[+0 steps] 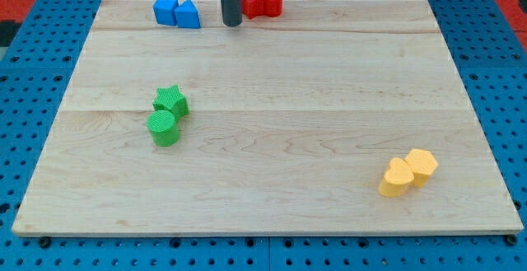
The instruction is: Push the blue cube towards the bottom of the board
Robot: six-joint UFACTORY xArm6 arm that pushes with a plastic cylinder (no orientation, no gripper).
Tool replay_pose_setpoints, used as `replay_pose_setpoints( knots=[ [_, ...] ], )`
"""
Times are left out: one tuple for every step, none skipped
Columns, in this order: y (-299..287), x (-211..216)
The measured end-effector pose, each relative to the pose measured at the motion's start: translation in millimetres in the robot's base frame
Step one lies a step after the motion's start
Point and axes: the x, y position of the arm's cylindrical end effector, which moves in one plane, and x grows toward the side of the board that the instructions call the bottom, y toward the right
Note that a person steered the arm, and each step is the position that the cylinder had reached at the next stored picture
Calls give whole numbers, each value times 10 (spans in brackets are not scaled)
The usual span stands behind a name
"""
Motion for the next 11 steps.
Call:
replay_pose_setpoints(
  knots=[
    [-381, -91],
    [-647, -248],
    [-788, -297],
    [-488, -41],
    [-485, 461],
    [-442, 952],
    [-544, 1312],
    [-659, 1665],
    [-659, 1898],
    [-659, 2088],
    [-664, 2299]
  ],
)
